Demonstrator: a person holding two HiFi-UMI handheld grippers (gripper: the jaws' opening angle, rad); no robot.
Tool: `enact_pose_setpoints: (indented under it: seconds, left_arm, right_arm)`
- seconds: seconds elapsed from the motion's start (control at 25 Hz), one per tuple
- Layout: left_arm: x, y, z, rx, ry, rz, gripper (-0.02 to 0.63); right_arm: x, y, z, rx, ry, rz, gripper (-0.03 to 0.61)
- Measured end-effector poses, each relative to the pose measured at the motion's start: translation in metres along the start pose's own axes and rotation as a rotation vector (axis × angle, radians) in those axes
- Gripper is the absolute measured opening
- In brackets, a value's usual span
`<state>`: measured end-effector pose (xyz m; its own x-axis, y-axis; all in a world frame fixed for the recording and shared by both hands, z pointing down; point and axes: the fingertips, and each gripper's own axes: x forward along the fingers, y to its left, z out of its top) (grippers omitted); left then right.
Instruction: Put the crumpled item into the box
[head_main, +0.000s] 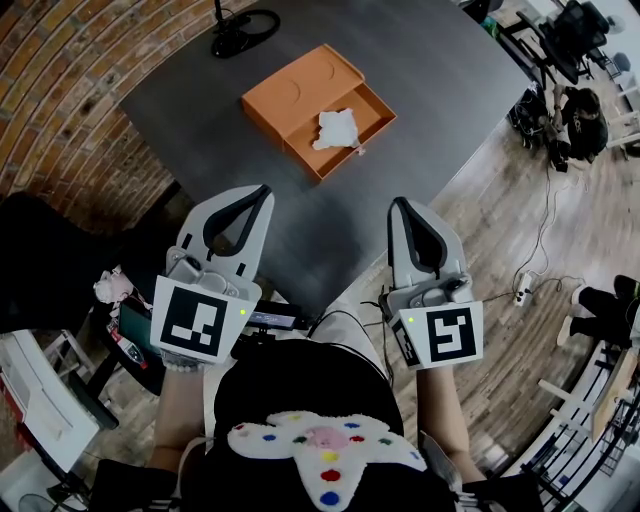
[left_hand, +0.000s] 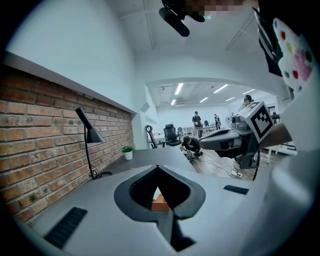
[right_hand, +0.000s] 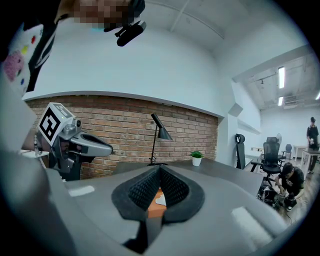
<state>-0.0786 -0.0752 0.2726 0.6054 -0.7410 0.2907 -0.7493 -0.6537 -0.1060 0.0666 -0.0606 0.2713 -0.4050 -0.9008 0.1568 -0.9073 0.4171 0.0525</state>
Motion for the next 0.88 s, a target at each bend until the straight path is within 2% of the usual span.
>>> enact_pose_setpoints:
  seconds: [0.88]
  left_arm:
    - [-0.0015, 0.0067, 0.003, -0.01, -0.004, 0.023, 0.006]
  right_arm:
    - [-0.002, 0.0016, 0.0001, -0.002, 0.009, 0.002, 0.009]
